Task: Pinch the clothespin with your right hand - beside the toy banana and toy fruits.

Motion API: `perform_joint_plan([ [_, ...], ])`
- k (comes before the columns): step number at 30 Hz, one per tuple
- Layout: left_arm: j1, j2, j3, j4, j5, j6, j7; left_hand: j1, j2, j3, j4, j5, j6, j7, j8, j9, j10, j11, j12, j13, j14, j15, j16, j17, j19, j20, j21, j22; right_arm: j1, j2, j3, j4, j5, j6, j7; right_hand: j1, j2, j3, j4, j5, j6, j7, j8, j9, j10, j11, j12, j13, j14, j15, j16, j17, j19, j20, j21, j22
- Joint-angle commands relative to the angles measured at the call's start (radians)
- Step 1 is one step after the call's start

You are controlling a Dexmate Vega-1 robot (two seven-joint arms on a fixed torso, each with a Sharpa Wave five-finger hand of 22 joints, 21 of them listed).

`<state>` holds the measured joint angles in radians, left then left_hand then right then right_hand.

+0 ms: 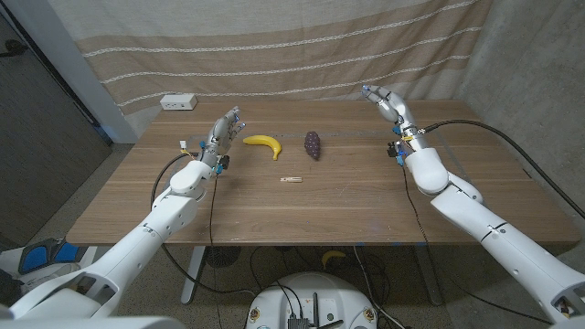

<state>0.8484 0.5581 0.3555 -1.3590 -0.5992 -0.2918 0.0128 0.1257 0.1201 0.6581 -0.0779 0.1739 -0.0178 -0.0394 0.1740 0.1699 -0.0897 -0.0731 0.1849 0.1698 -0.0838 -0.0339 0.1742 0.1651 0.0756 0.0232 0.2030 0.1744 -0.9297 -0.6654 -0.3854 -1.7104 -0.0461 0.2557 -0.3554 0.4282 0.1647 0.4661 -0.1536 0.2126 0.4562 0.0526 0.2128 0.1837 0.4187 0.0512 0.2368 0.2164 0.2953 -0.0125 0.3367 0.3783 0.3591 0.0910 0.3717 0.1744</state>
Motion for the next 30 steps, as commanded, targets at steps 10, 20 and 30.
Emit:
perform_joint_plan([
  [10, 0.013, 0.002, 0.002, -0.026, 0.007, -0.007, 0.005, 0.011, 0.044, -0.001, -0.009, 0.004, 0.001, -0.008, 0.007, 0.002, 0.000, 0.000, 0.005, 0.004, 0.007, -0.008, 0.005, 0.003, 0.011, 0.001, 0.002, 0.004, -0.030, -0.045, -0.014, -0.098, -0.113, -0.080, -0.001, 0.018, -0.007, 0.008, -0.008, 0.004, 0.025, -0.006, 0.008, 0.005, 0.019, -0.007, 0.008, 0.003, 0.014, -0.014, 0.009, 0.007, 0.014, -0.009, 0.001, 0.007],
  [20, 0.025, 0.008, 0.001, -0.044, 0.014, -0.008, 0.014, 0.012, 0.044, -0.003, -0.010, 0.004, 0.001, -0.010, 0.007, 0.002, 0.001, 0.001, 0.005, 0.004, 0.007, -0.009, 0.005, 0.003, 0.011, 0.002, 0.002, 0.004, -0.033, -0.067, -0.027, -0.123, -0.159, -0.093, 0.014, 0.026, -0.002, 0.011, -0.009, 0.006, 0.033, -0.012, 0.008, 0.005, 0.028, -0.013, 0.010, 0.004, 0.019, -0.024, 0.013, 0.010, 0.022, -0.014, 0.002, 0.007],
  [30, 0.039, 0.010, 0.000, -0.065, 0.016, -0.007, 0.024, 0.012, 0.045, -0.005, -0.011, 0.004, 0.002, -0.011, 0.006, 0.002, 0.001, 0.001, 0.005, 0.004, 0.007, -0.008, 0.005, 0.003, 0.013, 0.001, 0.002, 0.004, -0.037, -0.077, -0.039, -0.150, -0.218, -0.119, 0.006, 0.050, -0.007, 0.018, -0.021, 0.010, 0.040, -0.021, 0.006, 0.006, 0.029, -0.028, 0.007, 0.004, 0.027, -0.037, 0.017, 0.011, 0.035, -0.014, 0.004, 0.008],
])
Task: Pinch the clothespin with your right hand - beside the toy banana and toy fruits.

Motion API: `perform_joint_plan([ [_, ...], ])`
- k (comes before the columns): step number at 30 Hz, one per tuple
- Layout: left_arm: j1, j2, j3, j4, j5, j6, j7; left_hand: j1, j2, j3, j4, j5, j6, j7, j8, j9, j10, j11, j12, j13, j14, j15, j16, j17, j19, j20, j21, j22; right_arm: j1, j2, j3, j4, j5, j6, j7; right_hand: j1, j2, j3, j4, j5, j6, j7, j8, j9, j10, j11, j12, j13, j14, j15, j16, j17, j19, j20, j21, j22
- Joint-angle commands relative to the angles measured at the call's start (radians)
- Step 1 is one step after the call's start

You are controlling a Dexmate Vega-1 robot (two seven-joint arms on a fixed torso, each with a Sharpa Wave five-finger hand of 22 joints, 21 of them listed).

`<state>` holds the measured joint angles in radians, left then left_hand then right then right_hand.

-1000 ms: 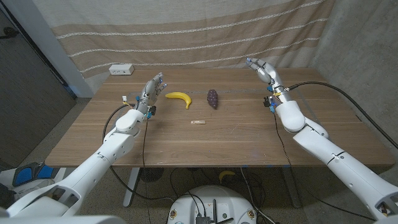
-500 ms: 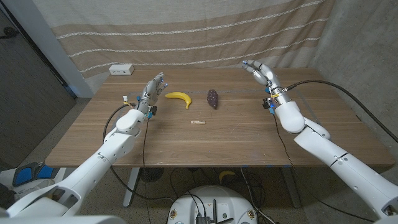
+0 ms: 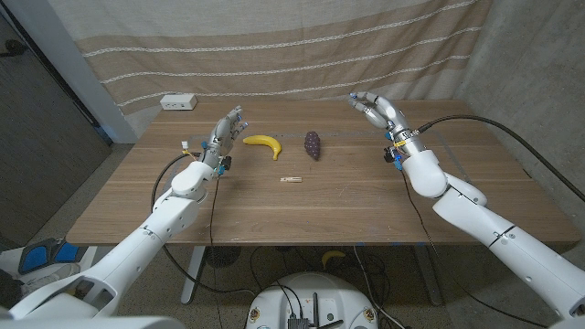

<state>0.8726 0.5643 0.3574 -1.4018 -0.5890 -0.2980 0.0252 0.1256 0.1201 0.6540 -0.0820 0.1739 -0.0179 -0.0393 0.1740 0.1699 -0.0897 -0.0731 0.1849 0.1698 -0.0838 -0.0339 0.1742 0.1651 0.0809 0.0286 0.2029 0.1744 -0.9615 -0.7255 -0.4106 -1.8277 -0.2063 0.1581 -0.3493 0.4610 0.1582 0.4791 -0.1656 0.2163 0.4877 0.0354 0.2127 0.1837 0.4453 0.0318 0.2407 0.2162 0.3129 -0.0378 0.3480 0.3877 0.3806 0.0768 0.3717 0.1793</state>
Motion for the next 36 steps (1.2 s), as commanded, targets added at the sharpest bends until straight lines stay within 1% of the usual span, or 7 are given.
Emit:
perform_joint_plan([
  [1, 0.017, 0.004, -0.003, -0.025, 0.006, 0.000, 0.014, 0.013, 0.045, -0.001, -0.007, 0.004, 0.002, -0.012, 0.007, 0.002, 0.001, 0.001, 0.005, 0.004, 0.008, -0.008, 0.005, 0.003, 0.007, -0.003, 0.002, 0.004, -0.006, -0.019, -0.015, -0.034, -0.059, -0.021, 0.003, 0.020, -0.001, 0.006, -0.009, 0.007, 0.010, -0.004, 0.007, 0.006, 0.004, -0.010, 0.004, 0.005, 0.011, -0.013, 0.007, 0.001, 0.014, 0.000, 0.003, 0.003],
  [10, 0.037, 0.011, -0.008, -0.052, 0.010, 0.000, 0.030, 0.013, 0.046, -0.002, -0.008, 0.004, 0.005, -0.011, 0.007, 0.002, 0.002, 0.001, 0.005, 0.005, 0.009, -0.008, 0.005, 0.003, 0.008, -0.003, 0.001, 0.004, -0.012, -0.031, -0.031, -0.061, -0.108, -0.031, 0.012, 0.031, -0.005, 0.007, -0.011, 0.008, 0.024, -0.010, 0.009, 0.006, 0.013, -0.014, 0.005, 0.005, 0.018, -0.018, 0.011, 0.003, 0.021, 0.000, 0.005, 0.004],
  [16, 0.047, 0.013, -0.010, -0.063, 0.011, -0.001, 0.035, 0.014, 0.046, -0.003, -0.009, 0.004, 0.006, -0.012, 0.007, 0.002, 0.003, 0.002, 0.006, 0.005, 0.009, -0.009, 0.005, 0.003, 0.008, -0.003, 0.001, 0.005, -0.008, -0.039, -0.046, -0.070, -0.125, -0.026, 0.036, 0.035, -0.006, 0.007, -0.010, 0.008, 0.034, -0.013, 0.011, 0.006, 0.015, -0.015, 0.005, 0.006, 0.023, -0.021, 0.014, 0.004, 0.024, -0.001, 0.005, 0.005],
  [31, 0.064, 0.018, -0.017, -0.076, 0.011, -0.005, 0.041, 0.015, 0.047, -0.005, -0.011, 0.004, 0.010, -0.012, 0.008, 0.002, 0.004, 0.002, 0.006, 0.005, 0.010, -0.007, 0.005, 0.003, 0.009, -0.002, 0.001, 0.005, 0.004, -0.040, -0.072, -0.081, -0.176, -0.035, 0.062, 0.047, -0.006, 0.008, -0.009, 0.009, 0.048, -0.019, 0.012, 0.006, 0.019, -0.025, 0.005, 0.007, 0.025, -0.026, 0.018, 0.008, 0.030, -0.004, 0.005, 0.006],
  [36, 0.066, 0.016, -0.018, -0.075, 0.007, -0.009, 0.039, 0.015, 0.047, -0.006, -0.012, 0.004, 0.012, -0.013, 0.008, 0.002, 0.004, 0.003, 0.006, 0.005, 0.011, -0.007, 0.005, 0.003, 0.009, -0.002, 0.001, 0.005, 0.007, -0.038, -0.083, -0.087, -0.190, -0.038, 0.072, 0.052, -0.006, 0.008, -0.009, 0.009, 0.052, -0.022, 0.012, 0.006, 0.021, -0.029, 0.005, 0.008, 0.027, -0.035, 0.021, 0.009, 0.033, -0.005, 0.006, 0.006],
])
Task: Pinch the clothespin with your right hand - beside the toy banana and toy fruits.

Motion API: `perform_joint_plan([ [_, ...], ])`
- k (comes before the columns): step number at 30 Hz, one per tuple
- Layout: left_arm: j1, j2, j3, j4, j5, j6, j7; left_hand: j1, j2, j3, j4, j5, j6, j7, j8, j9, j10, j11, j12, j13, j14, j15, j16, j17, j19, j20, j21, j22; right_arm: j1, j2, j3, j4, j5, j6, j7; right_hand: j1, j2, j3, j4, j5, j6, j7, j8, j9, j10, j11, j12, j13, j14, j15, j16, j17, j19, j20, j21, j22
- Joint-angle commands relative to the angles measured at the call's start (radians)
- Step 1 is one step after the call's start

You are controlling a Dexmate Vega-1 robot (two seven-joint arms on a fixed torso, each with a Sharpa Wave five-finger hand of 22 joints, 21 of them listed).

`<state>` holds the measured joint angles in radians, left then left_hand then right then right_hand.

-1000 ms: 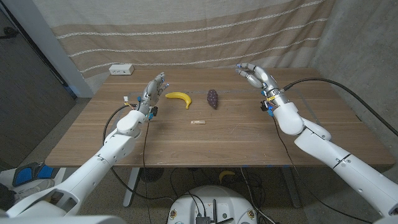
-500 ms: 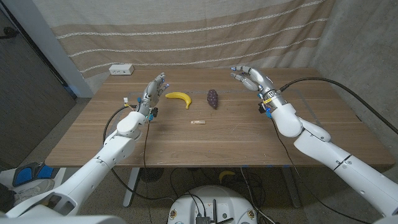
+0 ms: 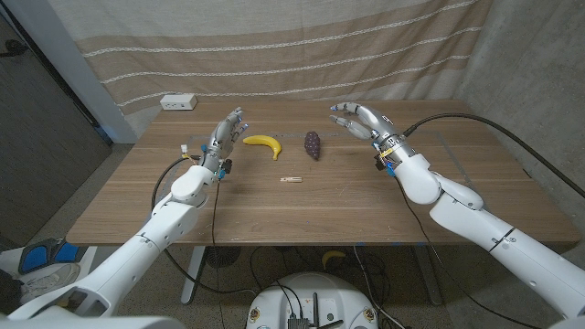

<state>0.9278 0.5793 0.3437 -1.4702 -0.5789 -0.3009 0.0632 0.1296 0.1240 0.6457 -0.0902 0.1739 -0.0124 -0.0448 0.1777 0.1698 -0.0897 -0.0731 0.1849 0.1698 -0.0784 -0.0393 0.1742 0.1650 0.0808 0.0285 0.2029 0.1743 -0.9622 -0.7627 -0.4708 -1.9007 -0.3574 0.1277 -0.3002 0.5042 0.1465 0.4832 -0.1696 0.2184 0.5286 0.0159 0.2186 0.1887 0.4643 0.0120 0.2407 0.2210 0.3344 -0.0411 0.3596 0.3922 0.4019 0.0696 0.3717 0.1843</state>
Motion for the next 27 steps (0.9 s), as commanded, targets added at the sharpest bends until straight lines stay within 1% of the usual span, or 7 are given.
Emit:
perform_joint_plan([
  [1, 0.011, 0.001, -0.005, -0.006, -0.003, -0.007, 0.000, 0.011, 0.043, 0.003, -0.004, 0.004, 0.006, -0.008, 0.004, 0.002, 0.004, 0.002, 0.006, 0.005, 0.005, -0.002, 0.005, 0.003, 0.009, -0.002, 0.001, 0.005, 0.007, 0.000, -0.025, -0.016, -0.045, -0.011, 0.022, 0.011, 0.006, 0.004, -0.005, 0.007, 0.012, -0.006, 0.006, 0.001, 0.003, -0.011, 0.005, 0.003, 0.006, -0.032, 0.009, 0.005, 0.013, 0.002, 0.006, 0.001],
  [8, 0.017, 0.002, -0.007, -0.011, -0.005, -0.009, 0.001, 0.012, 0.043, 0.001, -0.004, 0.004, 0.009, -0.009, 0.005, 0.002, 0.004, 0.003, 0.005, 0.005, 0.005, -0.003, 0.004, 0.003, 0.010, -0.001, 0.001, 0.005, 0.000, 0.008, -0.038, -0.028, -0.086, -0.035, 0.010, 0.040, -0.003, 0.009, -0.015, 0.009, 0.019, -0.029, 0.004, 0.002, 0.000, -0.032, 0.001, 0.004, 0.009, -0.059, 0.012, 0.006, 0.029, -0.015, 0.010, 0.002],
  [13, 0.021, 0.007, -0.007, -0.015, -0.005, -0.007, -0.003, 0.012, 0.043, 0.001, -0.005, 0.004, 0.012, -0.010, 0.005, 0.002, 0.003, 0.002, 0.005, 0.005, 0.004, -0.002, 0.004, 0.003, 0.011, -0.002, 0.001, 0.005, 0.002, 0.016, -0.054, -0.027, -0.127, -0.044, -0.008, 0.063, -0.019, 0.010, -0.023, 0.008, 0.025, -0.039, 0.004, 0.002, 0.003, -0.041, 0.001, 0.004, 0.012, -0.064, 0.013, 0.004, 0.043, -0.018, 0.014, 0.002],
  [15, 0.023, 0.008, -0.008, -0.018, -0.006, -0.006, -0.003, 0.012, 0.043, 0.000, -0.005, 0.004, 0.013, -0.009, 0.006, 0.002, 0.003, 0.002, 0.005, 0.005, 0.004, -0.003, 0.004, 0.003, 0.010, -0.002, 0.000, 0.005, 0.001, 0.024, -0.061, -0.027, -0.145, -0.052, -0.020, 0.082, -0.034, 0.010, -0.027, 0.005, 0.032, -0.048, 0.005, 0.002, 0.008, -0.043, 0.001, 0.004, 0.016, -0.071, 0.014, 0.002, 0.050, -0.022, 0.016, 0.001],
  [18, 0.026, 0.010, -0.010, -0.020, -0.006, -0.008, -0.002, 0.012, 0.042, -0.001, -0.006, 0.004, 0.014, -0.008, 0.006, 0.002, 0.003, 0.002, 0.005, 0.005, 0.003, -0.003, 0.004, 0.003, 0.010, -0.001, 0.000, 0.005, 0.002, 0.032, -0.071, -0.028, -0.174, -0.062, -0.036, 0.116, -0.051, 0.009, -0.023, -0.005, 0.066, -0.059, 0.014, 0.002, 0.029, -0.055, 0.007, 0.003, 0.027, -0.090, 0.019, 0.002, 0.068, -0.034, 0.020, 0.002],
  [22, 0.029, 0.013, -0.011, -0.023, -0.004, -0.011, -0.004, 0.012, 0.042, -0.001, -0.006, 0.004, 0.015, -0.008, 0.006, 0.003, 0.003, 0.001, 0.005, 0.005, 0.003, -0.003, 0.003, 0.003, 0.009, -0.001, 0.000, 0.005, 0.003, 0.040, -0.083, -0.024, -0.210, -0.066, -0.064, 0.158, -0.064, 0.013, -0.027, -0.012, 0.074, -0.069, 0.013, 0.002, 0.045, -0.070, 0.010, 0.003, 0.032, -0.101, 0.022, 0.001, 0.080, -0.042, 0.023, 0.002],
  [27, 0.034, 0.015, -0.012, -0.025, -0.003, -0.016, -0.005, 0.012, 0.039, -0.003, -0.009, 0.003, 0.016, -0.007, 0.005, 0.003, 0.003, 0.002, 0.005, 0.005, 0.003, -0.003, 0.003, 0.003, 0.009, -0.001, -0.001, 0.005, 0.006, 0.047, -0.098, -0.015, -0.248, -0.065, -0.091, 0.222, -0.095, 0.013, -0.029, -0.027, 0.092, -0.088, 0.015, 0.002, 0.064, -0.085, 0.012, 0.003, 0.041, -0.115, 0.026, -0.001, 0.098, -0.053, 0.027, 0.002],
])
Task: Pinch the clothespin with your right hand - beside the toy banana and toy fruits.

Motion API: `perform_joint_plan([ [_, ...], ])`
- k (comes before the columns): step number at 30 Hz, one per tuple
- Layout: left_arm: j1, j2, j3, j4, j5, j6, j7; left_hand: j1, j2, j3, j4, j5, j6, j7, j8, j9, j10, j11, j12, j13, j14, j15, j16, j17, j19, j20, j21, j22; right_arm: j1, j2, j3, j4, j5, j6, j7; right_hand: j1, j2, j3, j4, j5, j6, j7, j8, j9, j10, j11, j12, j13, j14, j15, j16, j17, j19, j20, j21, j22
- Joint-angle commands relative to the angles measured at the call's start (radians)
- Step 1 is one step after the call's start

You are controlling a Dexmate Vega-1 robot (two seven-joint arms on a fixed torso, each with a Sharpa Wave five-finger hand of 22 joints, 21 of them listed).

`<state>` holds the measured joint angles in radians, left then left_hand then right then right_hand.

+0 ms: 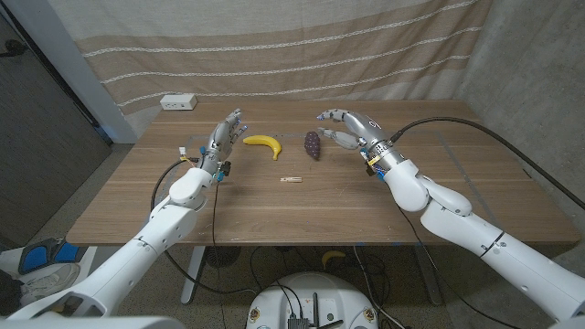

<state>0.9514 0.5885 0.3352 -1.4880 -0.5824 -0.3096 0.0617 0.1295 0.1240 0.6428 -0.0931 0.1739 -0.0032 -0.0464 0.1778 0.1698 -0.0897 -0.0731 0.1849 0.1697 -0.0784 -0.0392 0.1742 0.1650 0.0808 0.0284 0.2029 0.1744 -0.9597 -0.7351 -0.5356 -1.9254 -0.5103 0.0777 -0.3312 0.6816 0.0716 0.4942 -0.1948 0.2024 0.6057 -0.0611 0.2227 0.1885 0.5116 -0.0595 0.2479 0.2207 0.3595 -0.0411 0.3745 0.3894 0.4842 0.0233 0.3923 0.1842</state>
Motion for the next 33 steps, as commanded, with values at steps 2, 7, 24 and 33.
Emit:
perform_joint_plan([
  [2, 0.013, 0.006, -0.005, -0.010, -0.001, -0.007, -0.001, 0.013, 0.038, 0.000, -0.007, 0.003, 0.007, -0.005, 0.005, 0.003, 0.003, 0.000, 0.005, 0.005, 0.003, -0.003, 0.003, 0.003, 0.009, -0.001, 0.000, 0.005, 0.007, 0.022, -0.041, 0.013, -0.103, -0.015, -0.060, 0.063, -0.029, 0.001, -0.002, -0.015, 0.022, -0.017, 0.012, 0.002, 0.019, -0.019, 0.004, 0.003, 0.018, -0.125, 0.012, 0.002, 0.020, -0.011, 0.007, 0.002],
  [7, 0.017, 0.007, -0.007, -0.015, -0.001, -0.004, 0.003, 0.013, 0.036, -0.002, -0.009, 0.003, 0.009, -0.005, 0.006, 0.003, 0.002, 0.002, 0.004, 0.005, 0.002, -0.003, 0.003, 0.002, 0.009, 0.000, -0.001, 0.005, 0.016, 0.024, -0.054, 0.024, -0.109, -0.010, -0.051, 0.079, -0.035, -0.002, 0.003, -0.019, 0.032, -0.023, 0.014, 0.002, 0.019, -0.026, 0.002, 0.004, 0.017, -0.125, 0.014, 0.003, 0.023, -0.014, 0.008, 0.002],
  [24, 0.025, 0.007, -0.010, -0.021, 0.000, -0.004, 0.012, 0.014, 0.034, -0.005, -0.014, 0.003, 0.009, -0.008, 0.004, 0.003, 0.002, 0.005, 0.004, 0.005, 0.002, -0.002, 0.003, 0.002, 0.010, 0.001, -0.001, 0.005, 0.044, 0.028, -0.080, 0.050, -0.102, 0.004, -0.010, 0.101, -0.029, -0.006, 0.013, -0.021, 0.046, -0.026, 0.015, 0.003, 0.020, -0.023, 0.000, 0.005, 0.012, -0.127, 0.018, 0.010, 0.024, -0.015, 0.007, 0.003],
  [33, 0.025, 0.008, -0.007, -0.022, 0.004, 0.000, 0.012, 0.015, 0.034, -0.006, -0.016, 0.003, 0.009, -0.008, 0.004, 0.003, 0.002, 0.002, 0.004, 0.005, 0.002, -0.003, 0.003, 0.003, 0.010, 0.002, -0.001, 0.005, 0.053, 0.032, -0.089, 0.070, -0.083, 0.009, 0.011, 0.110, -0.025, -0.009, 0.017, -0.021, 0.054, -0.024, 0.016, 0.003, 0.021, -0.021, -0.001, 0.006, 0.013, -0.125, 0.022, 0.014, 0.026, -0.015, 0.008, 0.003],
])
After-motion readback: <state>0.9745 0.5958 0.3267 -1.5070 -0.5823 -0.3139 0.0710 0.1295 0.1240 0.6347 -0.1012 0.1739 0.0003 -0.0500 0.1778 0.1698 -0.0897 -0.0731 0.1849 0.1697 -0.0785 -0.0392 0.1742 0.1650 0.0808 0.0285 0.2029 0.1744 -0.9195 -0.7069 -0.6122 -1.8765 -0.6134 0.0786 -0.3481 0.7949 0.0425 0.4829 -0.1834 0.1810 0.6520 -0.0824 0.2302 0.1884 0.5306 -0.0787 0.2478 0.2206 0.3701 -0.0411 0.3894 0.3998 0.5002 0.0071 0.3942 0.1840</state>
